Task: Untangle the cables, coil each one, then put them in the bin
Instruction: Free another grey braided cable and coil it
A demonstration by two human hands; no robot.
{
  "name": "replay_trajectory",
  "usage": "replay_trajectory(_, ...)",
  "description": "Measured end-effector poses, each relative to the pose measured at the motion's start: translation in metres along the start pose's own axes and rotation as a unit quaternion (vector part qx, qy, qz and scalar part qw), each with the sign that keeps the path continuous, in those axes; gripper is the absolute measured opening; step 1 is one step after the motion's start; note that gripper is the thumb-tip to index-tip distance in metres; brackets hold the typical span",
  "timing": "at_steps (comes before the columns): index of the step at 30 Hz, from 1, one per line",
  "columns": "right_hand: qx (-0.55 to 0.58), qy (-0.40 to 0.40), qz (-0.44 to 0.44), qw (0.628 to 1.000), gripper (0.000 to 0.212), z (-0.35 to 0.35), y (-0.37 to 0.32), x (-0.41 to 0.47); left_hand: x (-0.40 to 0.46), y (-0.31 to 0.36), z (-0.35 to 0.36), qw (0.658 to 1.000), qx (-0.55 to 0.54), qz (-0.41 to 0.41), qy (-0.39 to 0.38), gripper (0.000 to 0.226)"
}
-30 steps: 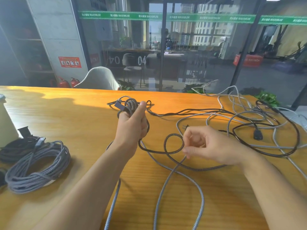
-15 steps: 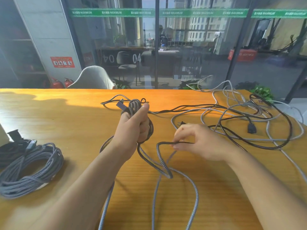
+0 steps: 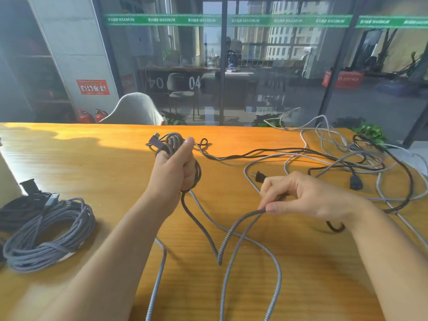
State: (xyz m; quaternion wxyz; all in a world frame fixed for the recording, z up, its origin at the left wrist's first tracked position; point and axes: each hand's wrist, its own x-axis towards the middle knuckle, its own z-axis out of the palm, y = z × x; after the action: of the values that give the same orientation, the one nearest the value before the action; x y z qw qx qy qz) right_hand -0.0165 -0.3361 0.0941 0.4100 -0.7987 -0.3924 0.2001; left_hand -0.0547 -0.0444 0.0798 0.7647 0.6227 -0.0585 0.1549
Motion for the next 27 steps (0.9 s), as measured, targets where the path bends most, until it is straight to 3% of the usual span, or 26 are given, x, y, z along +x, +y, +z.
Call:
replay_trajectory(3, -0.053, 0.026, 0.03, 0.998, 0.008, -0.005, 0.01, -0.002, 0.003, 0.003, -0.006, 1.0, -0.005, 0.01, 0.02, 0.051)
replay_trajectory(6, -0.146, 0.104, 0.054, 0.982, 0.01, -0.011, 0.022, 0.002, 0.006, 0.011, -0.015, 0.997, -0.024, 0.024, 0.067, 0.051)
replay_trajectory(12, -0.27, 0.294, 0.088, 0.913, 0.014, -0.022, 0.055, 0.007, 0.012, 0.025, -0.036, 0.985, -0.108, 0.025, 0.129, 0.049)
replay_trajectory(14, -0.297, 0.316, 0.109, 0.895, 0.016, -0.019, 0.06, 0.012, 0.01, 0.026, -0.035, 0.985, -0.119, 0.021, 0.123, 0.048)
replay_trajectory(17, -0.31, 0.228, 0.136, 0.913, 0.035, -0.007, 0.055, 0.02, 0.006, 0.024, -0.024, 0.99, -0.106, 0.017, 0.095, 0.048)
replay_trajectory(19, -0.248, 0.237, 0.077, 0.936, 0.045, 0.008, 0.043, 0.024, 0.004, 0.022, -0.015, 0.993, -0.097, 0.016, 0.065, 0.048)
replay_trajectory(22, -0.12, 0.241, -0.009, 0.963, 0.033, 0.036, 0.008, 0.031, 0.001, 0.02, -0.003, 0.997, -0.079, 0.014, 0.021, 0.049)
replay_trajectory(27, -0.045, -0.028, 0.039, 0.998, 0.021, 0.067, -0.017, 0.035, -0.009, 0.024, 0.012, 0.997, -0.071, 0.018, -0.037, 0.05)
